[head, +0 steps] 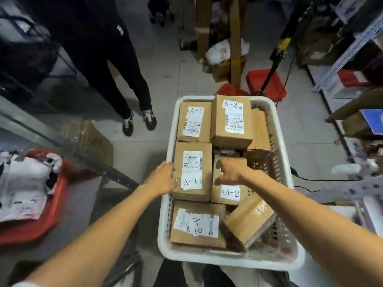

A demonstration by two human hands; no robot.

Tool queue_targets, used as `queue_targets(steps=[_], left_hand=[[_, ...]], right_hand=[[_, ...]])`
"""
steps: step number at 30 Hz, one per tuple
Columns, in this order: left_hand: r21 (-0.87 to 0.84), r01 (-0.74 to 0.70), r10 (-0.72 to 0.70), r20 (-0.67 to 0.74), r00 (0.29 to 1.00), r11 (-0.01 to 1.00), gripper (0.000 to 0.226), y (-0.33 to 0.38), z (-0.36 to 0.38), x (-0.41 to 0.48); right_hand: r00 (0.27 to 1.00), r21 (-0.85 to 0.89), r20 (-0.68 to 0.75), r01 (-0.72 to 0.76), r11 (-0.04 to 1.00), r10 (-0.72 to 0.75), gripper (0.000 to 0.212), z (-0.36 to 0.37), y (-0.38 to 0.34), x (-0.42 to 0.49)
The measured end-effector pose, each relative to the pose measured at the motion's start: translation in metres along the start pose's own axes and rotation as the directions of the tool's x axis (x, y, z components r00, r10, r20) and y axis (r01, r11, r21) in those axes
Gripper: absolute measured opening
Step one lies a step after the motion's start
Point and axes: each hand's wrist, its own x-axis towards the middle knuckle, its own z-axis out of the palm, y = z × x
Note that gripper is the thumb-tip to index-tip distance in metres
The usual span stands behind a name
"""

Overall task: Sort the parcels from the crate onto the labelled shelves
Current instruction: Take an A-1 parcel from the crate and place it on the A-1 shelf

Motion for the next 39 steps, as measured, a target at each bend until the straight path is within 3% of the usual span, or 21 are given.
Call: queue_targets(steps=[2,5,7,10,15,20,24,27,32,35,39], left_hand=[[-0.075,0.024,-0.025,-0.014,1.0,0.997,0.053,-0.001,0.007,0.012],[-0.225,0.078,-0.072,0.035,0.997,0.971,0.071,0.002,0.021,0.026],[-0.378,0.151,-0.146,0.043,0.988,0.913,0.081,0.002,0.028,0.033],[-0.459,0.204,-0.207,0.044,0.977,0.865,0.077,-0.002,0.029,0.047],[-0.553,0.265,-0.214,0.157,0.964,0.79,0.071,0.01,0.033,0.057],[-0.629,0.298,-0.241,0.177,0.954,0.718,0.111,0.013,0.033,0.043],[-0.716,0.307,-0.269,0.171,0.948,0.626,0.11,0.006,0.02,0.016],[-0.77,0.254,-0.215,0.155,0.964,0.585,0.107,0.006,0.011,-0.007],[-0.78,0.113,-0.141,0.032,0.989,0.615,0.107,0.02,-0.011,-0.049],[-0.778,0.015,-0.029,-0.004,1.0,0.628,0.121,0.03,-0.021,-0.075],[-0.756,-0.124,0.114,-0.066,0.991,0.642,0.104,0.037,-0.028,-0.11]], right_hand=[[0.998,0.052,-0.048,-0.04,0.998,0.042,0.053,0.014,0.001,0.011],[0.988,0.287,-0.07,-0.111,0.952,0.137,0.064,0.045,0.001,0.03],[0.982,0.51,-0.046,-0.135,0.85,0.183,0.078,0.06,-0.002,0.041],[0.974,0.756,-0.021,-0.132,0.641,0.226,0.102,0.073,-0.003,0.048],[0.969,0.891,0.042,-0.146,0.429,0.243,0.123,0.072,0.014,0.047],[0.979,0.847,-0.007,-0.102,0.521,0.204,0.127,0.067,0.01,0.039],[0.985,0.832,-0.086,-0.011,0.555,0.148,0.121,0.064,-0.005,0.025],[0.986,0.826,-0.14,0.064,0.56,0.094,0.112,0.049,-0.015,0.008],[0.977,0.795,-0.207,0.139,0.591,0.048,0.117,0.018,-0.037,-0.045],[0.947,0.792,-0.31,0.208,0.574,0.084,0.113,0.015,-0.05,-0.087],[0.901,0.785,-0.412,0.274,0.556,0.137,0.108,0.022,-0.068,-0.137]])
